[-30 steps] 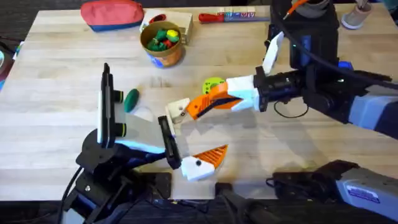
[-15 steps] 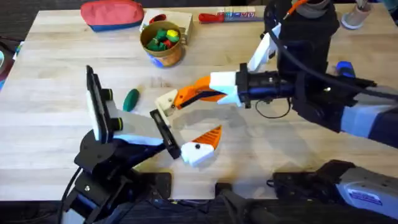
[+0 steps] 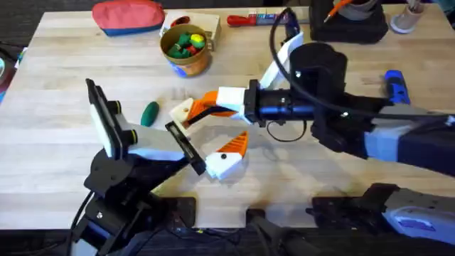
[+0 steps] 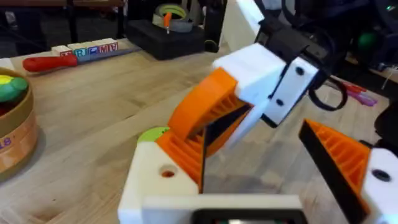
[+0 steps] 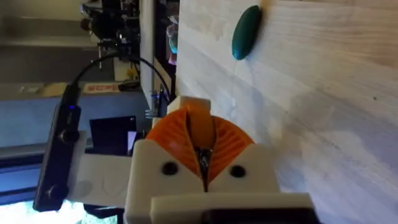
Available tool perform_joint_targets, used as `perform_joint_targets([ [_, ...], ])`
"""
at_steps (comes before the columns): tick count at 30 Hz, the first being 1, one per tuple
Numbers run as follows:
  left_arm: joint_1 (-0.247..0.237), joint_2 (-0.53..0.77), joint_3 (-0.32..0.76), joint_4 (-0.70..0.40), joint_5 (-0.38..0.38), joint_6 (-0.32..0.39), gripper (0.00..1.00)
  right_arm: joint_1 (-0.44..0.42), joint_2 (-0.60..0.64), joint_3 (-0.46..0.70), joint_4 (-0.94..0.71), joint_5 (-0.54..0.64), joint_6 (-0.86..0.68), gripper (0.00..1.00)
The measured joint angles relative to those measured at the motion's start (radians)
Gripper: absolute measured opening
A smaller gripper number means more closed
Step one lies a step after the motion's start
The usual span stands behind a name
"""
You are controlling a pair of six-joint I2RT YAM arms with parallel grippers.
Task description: Pick up the gripper from the table and insert it into the empty holder that is missing its gripper. Then pick up a screw, insert it into the mounting hole, and use the screwdriver to tighten it. Finally, clean up the table by picking up the vegetable and placing it into the bucket.
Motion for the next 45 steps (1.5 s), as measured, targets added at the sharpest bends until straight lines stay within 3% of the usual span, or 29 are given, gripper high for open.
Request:
perform_joint_targets([
  [6, 0.000, 0.000, 0.000, -0.001, 0.033, -0.017, 0.990, -0.017, 0.066, 0.000, 0.056, -0.052, -0.001, 0.003],
  [23, 0.005, 0.000, 0.000, -0.005, 0.061, -0.026, 0.990, -0.035, 0.073, 0.000, 0.054, -0.115, -0.037, 0.003],
  [29, 0.005, 0.000, 0.000, -0.005, 0.071, -0.027, 0.990, -0.037, 0.074, 0.000, 0.055, -0.137, -0.079, 0.159],
  [45, 0.004, 0.000, 0.002, -0.005, 0.136, -0.026, 0.990, -0.063, 0.084, 0.000, 0.051, -0.249, -0.106, 0.253],
])
